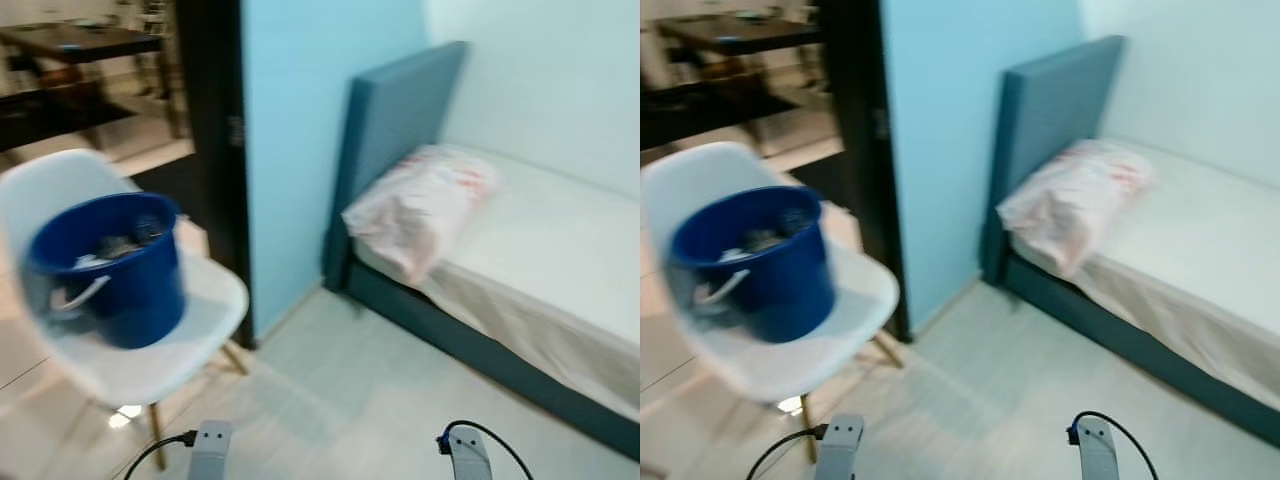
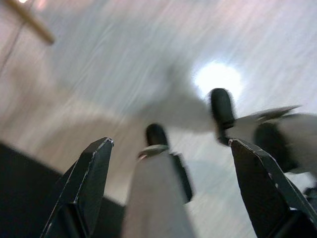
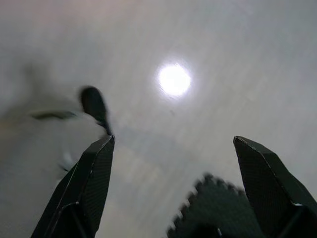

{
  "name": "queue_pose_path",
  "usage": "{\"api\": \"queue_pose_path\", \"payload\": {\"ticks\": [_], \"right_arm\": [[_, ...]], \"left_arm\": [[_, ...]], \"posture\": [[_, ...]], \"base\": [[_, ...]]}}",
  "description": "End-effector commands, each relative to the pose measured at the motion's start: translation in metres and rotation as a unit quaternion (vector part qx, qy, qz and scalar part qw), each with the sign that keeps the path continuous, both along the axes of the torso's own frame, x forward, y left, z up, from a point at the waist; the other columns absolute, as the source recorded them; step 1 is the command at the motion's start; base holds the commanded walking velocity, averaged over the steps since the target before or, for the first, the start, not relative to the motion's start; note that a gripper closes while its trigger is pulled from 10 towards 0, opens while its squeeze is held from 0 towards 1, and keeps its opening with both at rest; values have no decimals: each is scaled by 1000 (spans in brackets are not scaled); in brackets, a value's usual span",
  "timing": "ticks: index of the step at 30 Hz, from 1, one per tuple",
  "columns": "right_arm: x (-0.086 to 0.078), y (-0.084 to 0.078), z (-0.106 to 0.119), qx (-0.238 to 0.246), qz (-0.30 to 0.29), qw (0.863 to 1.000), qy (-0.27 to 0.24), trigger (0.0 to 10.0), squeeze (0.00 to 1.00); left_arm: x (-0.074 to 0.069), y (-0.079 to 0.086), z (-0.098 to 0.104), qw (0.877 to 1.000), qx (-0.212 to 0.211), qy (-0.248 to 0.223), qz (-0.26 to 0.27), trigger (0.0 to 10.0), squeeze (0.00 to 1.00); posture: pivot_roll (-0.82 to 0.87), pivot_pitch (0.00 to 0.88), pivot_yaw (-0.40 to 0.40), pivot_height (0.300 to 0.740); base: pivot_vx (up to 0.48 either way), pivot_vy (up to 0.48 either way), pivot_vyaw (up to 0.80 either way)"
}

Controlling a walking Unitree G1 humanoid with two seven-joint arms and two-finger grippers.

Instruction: Clean up the room

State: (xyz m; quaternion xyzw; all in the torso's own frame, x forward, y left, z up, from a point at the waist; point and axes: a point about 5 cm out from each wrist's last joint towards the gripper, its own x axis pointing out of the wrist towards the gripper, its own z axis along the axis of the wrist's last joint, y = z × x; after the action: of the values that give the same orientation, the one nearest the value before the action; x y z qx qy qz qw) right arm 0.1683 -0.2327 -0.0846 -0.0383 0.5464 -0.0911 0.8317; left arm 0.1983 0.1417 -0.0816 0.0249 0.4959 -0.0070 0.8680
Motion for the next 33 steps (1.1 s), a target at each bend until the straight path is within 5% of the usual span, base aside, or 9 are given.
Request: {"api": "queue_pose_path", "payload": {"ticks": [1,8,33], "right_arm": [[7,4,2,3,8,1000,-8,10000,0],[7,5,2,2,18,1000,-7,10000,0],[3,6,0,4,27,1000,-3,10000,0]], "left_arm": [[-4,2,-2,1000,5,15,6,10000,0],[-1,-2,-1,1000,3,14,2,10000,0],[-16,18,-8,1000,12,26,-8,10000,0]], "posture": [[-21,0,-68,740],[-23,0,-71,740],[-23,0,-68,740]], "base": [[0,0,0],[0,0,0],[0,-480,0]]}}
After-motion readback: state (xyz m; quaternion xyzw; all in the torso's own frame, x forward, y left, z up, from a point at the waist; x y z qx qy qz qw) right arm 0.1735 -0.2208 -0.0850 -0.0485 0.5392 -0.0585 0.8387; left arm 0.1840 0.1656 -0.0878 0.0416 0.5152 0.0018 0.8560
